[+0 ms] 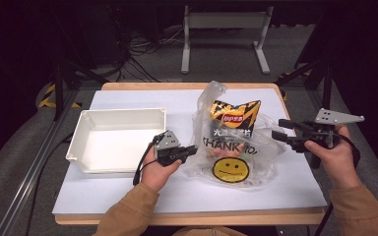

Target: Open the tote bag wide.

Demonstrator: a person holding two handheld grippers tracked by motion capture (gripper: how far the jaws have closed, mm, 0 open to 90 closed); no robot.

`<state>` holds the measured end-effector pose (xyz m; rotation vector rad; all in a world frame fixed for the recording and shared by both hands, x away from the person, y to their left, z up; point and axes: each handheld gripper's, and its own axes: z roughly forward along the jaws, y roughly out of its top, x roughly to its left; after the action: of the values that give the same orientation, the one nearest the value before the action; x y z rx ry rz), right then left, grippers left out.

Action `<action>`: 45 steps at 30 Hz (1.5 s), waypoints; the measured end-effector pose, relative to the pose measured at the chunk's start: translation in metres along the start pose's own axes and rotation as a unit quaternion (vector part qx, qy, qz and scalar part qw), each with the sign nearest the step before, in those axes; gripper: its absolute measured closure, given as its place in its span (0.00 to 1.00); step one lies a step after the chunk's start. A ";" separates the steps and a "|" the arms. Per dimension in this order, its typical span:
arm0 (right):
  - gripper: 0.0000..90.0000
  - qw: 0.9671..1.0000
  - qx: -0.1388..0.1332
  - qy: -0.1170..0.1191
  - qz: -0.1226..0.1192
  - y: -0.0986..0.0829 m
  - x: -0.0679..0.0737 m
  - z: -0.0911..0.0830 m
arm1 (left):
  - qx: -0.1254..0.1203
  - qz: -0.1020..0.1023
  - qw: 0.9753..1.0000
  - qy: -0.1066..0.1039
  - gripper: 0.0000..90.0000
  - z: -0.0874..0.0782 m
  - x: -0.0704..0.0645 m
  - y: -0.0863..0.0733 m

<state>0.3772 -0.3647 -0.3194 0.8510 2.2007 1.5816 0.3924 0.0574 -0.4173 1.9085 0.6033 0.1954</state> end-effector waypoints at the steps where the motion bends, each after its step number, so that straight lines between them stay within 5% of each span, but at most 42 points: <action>1: 0.38 1.000 0.005 0.007 -0.007 0.000 0.003 0.003 | 0.001 0.001 1.000 0.001 0.99 0.000 0.000 0.000; 5: 0.38 0.999 0.022 0.006 -0.028 0.000 0.005 0.012 | 0.001 0.001 1.000 0.000 0.99 -0.001 0.000 0.000; 6: 0.45 0.999 0.029 0.000 -0.035 -0.001 0.004 0.014 | 0.000 0.001 1.000 0.000 0.99 -0.001 0.000 0.000; 7: 0.64 0.998 0.049 -0.012 -0.037 -0.002 -0.001 0.018 | 0.000 0.001 1.000 0.000 0.99 -0.001 0.001 0.000; 8: 0.64 0.998 0.049 -0.012 -0.037 -0.002 -0.001 0.018 | 0.000 0.001 1.000 0.000 0.99 -0.001 0.001 0.000; 9: 0.81 0.997 0.063 -0.030 -0.035 -0.004 -0.008 0.021 | -0.001 0.000 1.000 0.000 0.99 -0.001 0.001 0.000; 12: 0.88 0.996 0.079 -0.040 -0.025 -0.009 -0.014 0.026 | -0.001 0.001 1.000 0.000 0.99 -0.001 0.001 0.000; 17: 0.93 0.989 0.138 -0.043 -0.029 -0.029 -0.020 0.050 | 0.001 -0.001 1.000 -0.001 0.99 -0.001 0.001 0.000; 25: 0.82 0.983 0.181 -0.034 -0.018 -0.059 -0.023 0.072 | 0.007 -0.004 1.000 -0.001 0.99 0.000 0.002 -0.002; 30: 0.72 0.982 0.187 -0.027 -0.006 -0.070 -0.021 0.074 | 0.008 -0.004 1.000 -0.001 0.99 0.001 0.002 -0.002; 39: 0.41 0.978 0.205 -0.009 -0.020 -0.095 -0.017 0.075 | 0.013 -0.004 1.000 -0.001 0.99 0.003 0.002 -0.003; 45: 0.33 0.978 0.207 -0.006 -0.030 -0.100 -0.017 0.075 | 0.008 -0.008 1.000 0.000 0.98 0.002 0.001 -0.002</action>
<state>0.4035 -0.3403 -0.4399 0.8853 2.5662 1.0993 0.3931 0.0571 -0.4202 1.9173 0.6227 0.1808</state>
